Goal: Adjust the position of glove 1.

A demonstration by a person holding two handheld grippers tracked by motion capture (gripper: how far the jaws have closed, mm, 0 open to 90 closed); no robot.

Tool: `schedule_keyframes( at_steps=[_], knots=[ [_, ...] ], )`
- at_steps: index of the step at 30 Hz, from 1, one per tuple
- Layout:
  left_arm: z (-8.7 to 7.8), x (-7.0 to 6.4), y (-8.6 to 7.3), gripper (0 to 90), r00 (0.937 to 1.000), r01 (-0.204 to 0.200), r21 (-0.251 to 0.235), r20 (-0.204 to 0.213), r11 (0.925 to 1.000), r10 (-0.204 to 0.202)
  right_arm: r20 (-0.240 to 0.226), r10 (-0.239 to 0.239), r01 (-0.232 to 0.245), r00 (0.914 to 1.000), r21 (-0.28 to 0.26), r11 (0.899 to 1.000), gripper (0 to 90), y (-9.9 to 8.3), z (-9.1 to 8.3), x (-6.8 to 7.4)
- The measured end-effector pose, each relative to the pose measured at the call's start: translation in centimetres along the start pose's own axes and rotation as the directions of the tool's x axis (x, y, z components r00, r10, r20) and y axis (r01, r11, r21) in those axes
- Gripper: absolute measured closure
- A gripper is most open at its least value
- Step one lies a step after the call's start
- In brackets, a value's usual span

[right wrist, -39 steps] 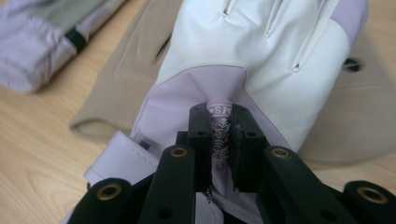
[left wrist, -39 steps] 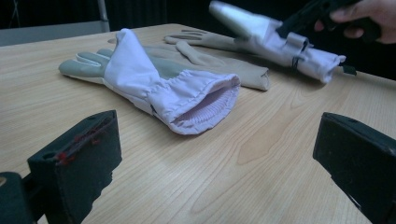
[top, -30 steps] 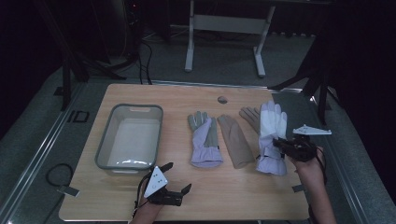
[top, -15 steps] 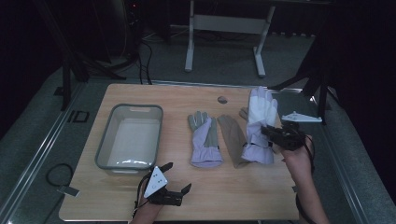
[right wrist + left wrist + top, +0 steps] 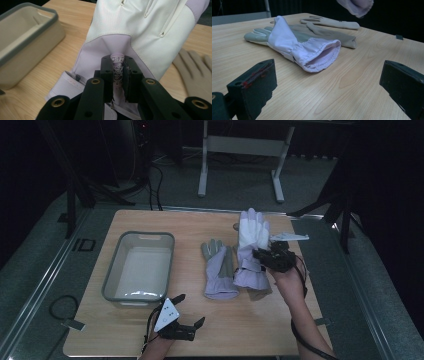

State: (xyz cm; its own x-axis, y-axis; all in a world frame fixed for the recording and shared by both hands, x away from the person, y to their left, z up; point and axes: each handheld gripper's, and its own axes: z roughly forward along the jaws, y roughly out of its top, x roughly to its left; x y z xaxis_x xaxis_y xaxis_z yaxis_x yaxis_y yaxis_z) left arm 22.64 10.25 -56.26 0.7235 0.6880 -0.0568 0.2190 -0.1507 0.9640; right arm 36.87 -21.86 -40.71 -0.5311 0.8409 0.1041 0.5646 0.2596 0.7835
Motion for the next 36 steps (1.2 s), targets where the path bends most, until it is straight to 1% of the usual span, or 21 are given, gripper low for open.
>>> schedule_keyframes(
  at_steps=[1, 2, 3, 6, 7, 8, 9, 10, 11, 13, 15, 16, 19, 22, 24, 26, 30, 35, 36],
  knots=[
    [0.0, 0.0, 0.0, 1.0, 1.0000, 0.000, 0.000, 0.000, 1.0000, 0.000, 0.000, 0.000, 0.000, 1.0000, 0.000, 1.000, 79.9, 0.0, 0.0, 0.0],
    [0.0, 0.0, 0.0, 1.0, 1.0000, -0.002, 0.000, 0.001, 1.0000, 0.002, -0.003, 0.000, 0.000, 1.0000, 0.002, 1.000, 79.9, 0.3, 0.3, 0.4],
    [0.0, 0.0, 0.0, 1.0, 1.0000, -0.002, 0.000, 0.001, 1.0000, 0.002, -0.006, -0.002, 0.002, 1.0000, 0.008, 1.000, 80.0, 0.7, 1.0, 1.2],
    [0.0, 0.0, 0.0, 1.0, 1.0000, -0.002, -0.001, 0.002, 1.0000, 0.002, -0.019, -0.004, 0.004, 0.9998, 0.020, 1.000, 79.9, 1.3, 2.0, 2.5],
    [0.0, 0.0, 0.0, 1.0, 1.0000, -0.002, -0.001, 0.002, 1.0000, 0.002, -0.019, -0.004, 0.004, 0.9998, 0.020, 1.000, 79.9, 1.3, 2.0, 2.5],
    [0.0, 0.0, 0.0, 1.0, 1.0000, 0.001, -0.002, 0.002, 1.0000, -0.001, -0.024, -0.007, 0.008, 0.9997, 0.027, 1.000, 80.0, 1.4, 2.4, 2.9],
    [0.0, 0.0, 0.0, 1.0, 1.0000, 0.002, -0.001, 0.004, 1.0000, -0.002, -0.034, -0.005, 0.006, 0.9994, 0.040, 0.999, 80.0, 1.5, 3.1, 3.8],
    [0.0, 0.1, 0.0, 1.0, 1.0000, 0.004, -0.002, 0.005, 1.0000, -0.004, -0.037, -0.005, 0.007, 0.9993, 0.050, 0.999, 80.0, 1.5, 3.4, 4.2],
    [0.0, 0.1, 0.0, 1.0, 1.0000, 0.005, -0.002, 0.006, 1.0000, -0.005, -0.038, -0.009, 0.011, 0.9992, 0.058, 0.998, 79.9, 1.5, 3.7, 4.6],
    [-0.1, 0.1, 0.0, 1.0, 1.0000, 0.004, -0.004, 0.007, 1.0000, -0.004, -0.025, -0.022, 0.024, 0.9994, 0.076, 0.997, 79.9, 1.5, 4.3, 5.2],
    [-0.1, 0.1, 0.0, 1.0, 1.0000, 0.003, -0.005, 0.007, 1.0000, -0.003, -0.019, -0.029, 0.031, 0.9994, 0.091, 0.995, 79.9, 1.4, 5.0, 5.6],
    [-0.1, 0.1, 0.0, 1.0, 1.0000, 0.003, -0.005, 0.008, 1.0000, -0.003, -0.018, -0.034, 0.036, 0.9993, 0.098, 0.995, 79.9, 1.3, 5.3, 5.8],
    [0.0, 0.1, 0.0, 1.0, 1.0000, 0.006, -0.005, 0.007, 1.0000, -0.006, -0.014, -0.022, 0.023, 0.9997, 0.122, 0.992, 79.9, 1.0, 6.5, 5.8],
    [-0.1, 0.1, 0.0, 1.0, 1.0000, 0.007, -0.004, 0.006, 1.0000, -0.007, -0.013, -0.023, 0.025, 0.9996, 0.148, 0.989, 79.9, 0.6, 7.6, 5.9],
    [-0.1, 0.1, 0.0, 1.1, 1.0000, 0.008, -0.004, 0.005, 1.0000, -0.008, -0.021, -0.032, 0.035, 0.9993, 0.168, 0.985, 79.8, 0.3, 8.3, 5.8],
    [-0.1, 0.1, 0.0, 1.0, 1.0000, 0.006, -0.005, 0.004, 1.0000, -0.006, -0.016, -0.030, 0.033, 0.9994, 0.183, 0.982, 79.8, 0.1, 8.9, 5.8],
    [0.0, 0.1, 0.0, 1.1, 1.0000, 0.005, -0.004, 0.004, 1.0000, -0.005, 0.001, -0.005, 0.005, 1.0000, 0.204, 0.979, 79.6, -0.3, 10.1, 5.4],
    [0.0, 0.1, 0.0, 1.0, 1.0000, 0.004, -0.004, 0.004, 1.0000, -0.004, 0.008, -0.014, 0.012, 0.9999, 0.235, 0.972, 79.2, -0.9, 11.5, 5.3],
    [0.0, 0.1, 0.0, 1.0, 1.0000, 0.002, -0.003, 0.004, 1.0000, -0.002, 0.012, -0.006, 0.003, 0.9999, 0.236, 0.972, 79.0, -1.1, 11.7, 5.3]
  ],
)
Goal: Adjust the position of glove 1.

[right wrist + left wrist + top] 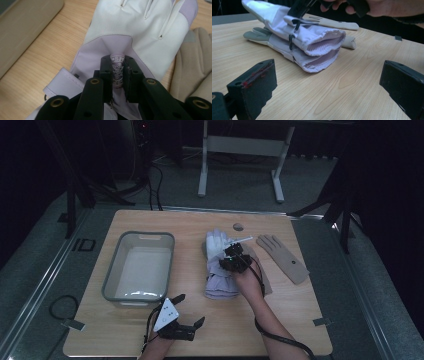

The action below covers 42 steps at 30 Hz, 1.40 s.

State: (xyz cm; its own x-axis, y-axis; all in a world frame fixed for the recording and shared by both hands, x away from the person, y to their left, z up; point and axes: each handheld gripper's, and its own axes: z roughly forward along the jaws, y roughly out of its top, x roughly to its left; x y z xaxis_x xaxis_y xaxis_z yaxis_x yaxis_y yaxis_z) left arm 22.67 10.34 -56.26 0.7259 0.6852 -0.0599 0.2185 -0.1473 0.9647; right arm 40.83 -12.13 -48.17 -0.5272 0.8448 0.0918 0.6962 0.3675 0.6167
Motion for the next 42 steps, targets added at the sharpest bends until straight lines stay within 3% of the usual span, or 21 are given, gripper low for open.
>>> schedule_keyframes(
  at_steps=[9, 25, 31, 34, 38, 39, 42],
  knots=[
    [0.0, 0.0, 0.0, 1.0, 1.0000, 0.000, 0.001, 0.000, 1.0000, 0.000, -0.002, -0.005, 0.005, 1.0000, 0.015, 1.000, 78.4, -1.1, 1.5, 0.0],
    [0.0, 0.0, 0.0, 1.0, 1.0000, 0.003, 0.002, -0.007, 1.0000, -0.003, -0.053, -0.070, 0.069, 0.9962, -0.010, 0.998, 75.2, -4.6, -0.8, 0.6],
    [0.1, 0.0, 0.0, 1.0, 1.0000, 0.003, 0.002, 0.001, 1.0000, -0.003, -0.078, -0.097, 0.094, 0.9922, -0.043, 0.995, 63.7, -4.0, -1.6, 0.4],
    [0.1, -0.1, 0.0, 1.1, 1.0000, -0.001, 0.005, -0.004, 1.0000, 0.001, -0.078, -0.130, 0.125, 0.9885, -0.067, 0.990, 48.7, -3.9, -2.2, 0.3],
    [0.1, -0.3, 0.0, 3.2, 0.9997, -0.019, 0.004, -0.015, 0.9998, 0.019, -0.089, -0.139, 0.131, 0.9863, -0.089, 0.987, 37.3, -4.0, -3.0, -0.2],
    [0.1, -0.3, 0.0, 3.2, 0.9996, -0.023, 0.006, -0.017, 0.9997, 0.024, -0.129, -0.126, 0.113, 0.9836, -0.103, 0.988, 28.7, -4.3, -3.7, -1.1],
    [0.1, -0.4, 0.1, 3.2, 0.9995, -0.024, 0.018, -0.021, 0.9996, 0.024, -0.166, -0.119, 0.097, 0.9789, -0.136, 0.986, 21.2, -4.7, -4.5, -2.1]
  ],
)
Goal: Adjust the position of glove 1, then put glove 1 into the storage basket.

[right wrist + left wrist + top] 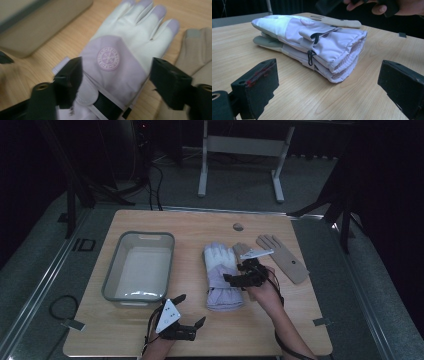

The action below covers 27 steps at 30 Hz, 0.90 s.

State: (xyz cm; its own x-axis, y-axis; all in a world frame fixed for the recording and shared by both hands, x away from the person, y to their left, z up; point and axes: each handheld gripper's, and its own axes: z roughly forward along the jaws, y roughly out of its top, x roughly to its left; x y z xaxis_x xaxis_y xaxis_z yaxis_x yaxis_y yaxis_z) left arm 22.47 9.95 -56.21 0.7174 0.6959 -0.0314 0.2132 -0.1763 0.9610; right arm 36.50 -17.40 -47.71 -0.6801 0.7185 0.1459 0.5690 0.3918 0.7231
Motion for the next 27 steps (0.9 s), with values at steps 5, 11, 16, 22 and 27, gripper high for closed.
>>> schedule_keyframes(
  at_steps=[5, 11, 16, 22, 27],
  knots=[
    [0.1, -0.2, 0.5, 2.4, 0.9996, 0.028, 0.041, 0.008, 0.9988, -0.028, -0.039, -0.018, 0.016, 0.9991, -0.054, 0.998, 14.0, -0.4, -1.5, -1.1],
    [-0.2, -0.5, 2.5, 1.8, 0.9967, 0.071, 0.042, 0.036, 0.9966, -0.073, -0.003, -0.131, 0.130, 0.9913, -0.136, 0.982, 14.1, -1.4, -3.3, -1.7],
    [0.3, -0.3, 4.4, 1.8, 0.9920, 0.109, 0.068, 0.057, 0.9917, -0.113, -0.027, -0.121, 0.117, 0.9923, -0.131, 0.984, 14.7, -2.2, -4.6, -2.3],
    [1.4, -0.3, 6.8, 2.5, 0.9941, 0.096, 0.107, 0.039, 0.9896, -0.101, -0.067, -0.065, 0.054, 0.9957, -0.151, 0.987, 11.1, -2.6, -5.3, -2.7],
    [2.8, 0.0, 8.4, 15.6, 0.9916, 0.129, 0.163, -0.020, 0.9781, -0.128, -0.035, -0.020, 0.015, 0.9992, -0.145, 0.989, 49.0, -2.3, -4.6, -2.8]
  ],
)
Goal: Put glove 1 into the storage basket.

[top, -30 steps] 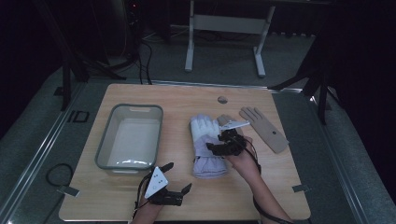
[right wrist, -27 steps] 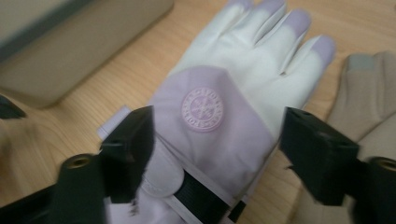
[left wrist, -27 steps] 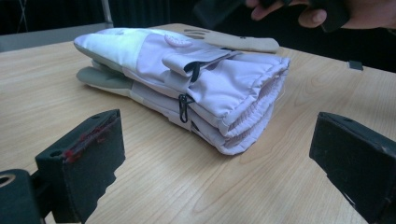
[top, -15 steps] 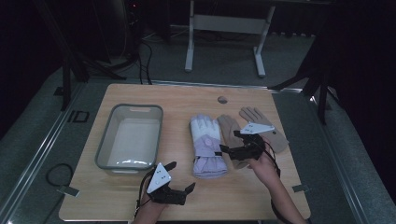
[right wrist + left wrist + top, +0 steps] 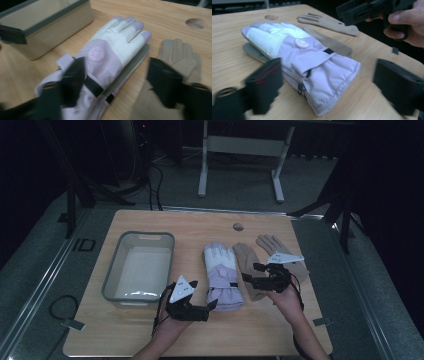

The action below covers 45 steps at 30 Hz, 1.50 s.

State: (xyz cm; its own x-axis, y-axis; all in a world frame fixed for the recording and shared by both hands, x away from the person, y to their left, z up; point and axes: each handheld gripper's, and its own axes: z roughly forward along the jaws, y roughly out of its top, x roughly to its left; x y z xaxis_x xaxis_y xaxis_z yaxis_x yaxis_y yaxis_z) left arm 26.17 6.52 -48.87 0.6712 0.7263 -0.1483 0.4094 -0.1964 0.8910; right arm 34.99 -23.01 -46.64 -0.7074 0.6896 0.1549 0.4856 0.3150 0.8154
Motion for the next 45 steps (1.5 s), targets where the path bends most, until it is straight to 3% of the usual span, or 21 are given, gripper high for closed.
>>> schedule_keyframes(
  at_steps=[3, 6, 7, 9, 14, 21, 23, 27, 29, 33, 36, 37, 39, 42, 43, 45],
  knots=[
    [1.1, -0.3, 0.7, 22.2, 0.9990, 0.011, 0.072, -0.043, 0.9973, -0.008, -0.012, 0.036, -0.036, 0.9993, -0.001, 0.999, 55.9, 0.2, 1.1, 0.0],
    [2.5, -0.4, 0.5, 29.0, 0.9956, 0.041, 0.118, -0.089, 0.9921, -0.031, -0.023, 0.083, -0.082, 0.9963, 0.017, 0.996, 55.7, 0.1, 2.6, 0.1],
    [2.9, -0.4, 0.4, 29.9, 0.9943, 0.048, 0.132, -0.101, 0.9901, -0.035, -0.006, 0.097, -0.097, 0.9953, 0.028, 0.995, 54.4, 0.0, 3.1, 0.2],
    [3.7, -0.2, -0.1, 30.8, 0.9910, 0.087, 0.157, -0.115, 0.9838, -0.069, -0.004, 0.136, -0.135, 0.9907, 0.041, 0.990, 53.4, -0.5, 3.9, 0.0],
    [5.0, 0.0, -1.7, 31.3, 0.9867, 0.109, 0.234, -0.143, 0.9661, -0.077, 0.003, 0.200, -0.199, 0.9797, 0.113, 0.973, 49.9, -1.8, 5.8, -0.4],
    [5.8, 0.8, -2.9, 30.9, 0.9831, 0.169, 0.280, -0.116, 0.9451, -0.141, 0.014, 0.250, -0.246, 0.9682, 0.222, 0.943, 43.7, -2.9, 7.6, -1.1],
    [6.0, 1.0, -3.0, 30.0, 0.9833, 0.170, 0.285, -0.112, 0.9432, -0.144, 0.011, 0.254, -0.249, 0.9671, 0.250, 0.936, 44.0, -2.9, 8.0, -1.3],
    [6.3, 1.5, -3.3, 29.4, 0.9825, 0.182, 0.298, -0.092, 0.9372, -0.162, -0.046, 0.262, -0.238, 0.9641, 0.290, 0.927, 56.0, -3.0, 8.6, -1.7],
    [6.3, 1.8, -3.4, 29.3, 0.9793, 0.202, 0.300, -0.079, 0.9325, -0.186, -0.039, 0.234, -0.212, 0.9714, 0.303, 0.929, 60.2, -2.8, 8.8, -1.4],
    [6.5, 1.8, -3.6, 29.4, 0.9789, 0.204, 0.304, -0.074, 0.9307, -0.191, -0.034, 0.187, -0.168, 0.9817, 0.309, 0.936, 70.7, -2.6, 8.8, -0.9],
    [6.6, 2.0, -3.8, 31.4, 0.9740, 0.225, 0.313, -0.047, 0.9226, -0.222, -0.022, 0.187, -0.172, 0.9820, 0.304, 0.937, 74.4, -2.6, 8.7, -0.7],
    [6.7, 2.0, -3.8, 33.4, 0.9757, 0.217, 0.317, -0.040, 0.9232, -0.215, -0.020, 0.190, -0.176, 0.9815, 0.303, 0.937, 75.1, -2.6, 8.7, -0.7],
    [6.8, 2.1, -3.7, 42.5, 0.9722, 0.219, 0.337, 0.005, 0.9157, -0.234, -0.017, 0.203, -0.189, 0.9790, 0.300, 0.935, 76.1, -2.7, 8.7, -0.7],
    [6.8, 2.1, -3.5, 53.9, 0.9712, 0.212, 0.349, 0.030, 0.9130, -0.237, -0.007, 0.200, -0.189, 0.9798, 0.291, 0.938, 77.5, -2.7, 8.6, -0.5],
    [6.8, 2.0, -3.4, 57.0, 0.9711, 0.211, 0.349, 0.031, 0.9131, -0.237, -0.004, 0.193, -0.184, 0.9812, 0.291, 0.939, 78.3, -2.7, 8.6, -0.4],
    [6.7, 1.7, -3.2, 64.1, 0.9772, 0.191, 0.348, 0.022, 0.9179, -0.211, 0.004, 0.187, -0.181, 0.9823, 0.285, 0.942, 79.5, -2.6, 8.6, -0.2]
  ],
)
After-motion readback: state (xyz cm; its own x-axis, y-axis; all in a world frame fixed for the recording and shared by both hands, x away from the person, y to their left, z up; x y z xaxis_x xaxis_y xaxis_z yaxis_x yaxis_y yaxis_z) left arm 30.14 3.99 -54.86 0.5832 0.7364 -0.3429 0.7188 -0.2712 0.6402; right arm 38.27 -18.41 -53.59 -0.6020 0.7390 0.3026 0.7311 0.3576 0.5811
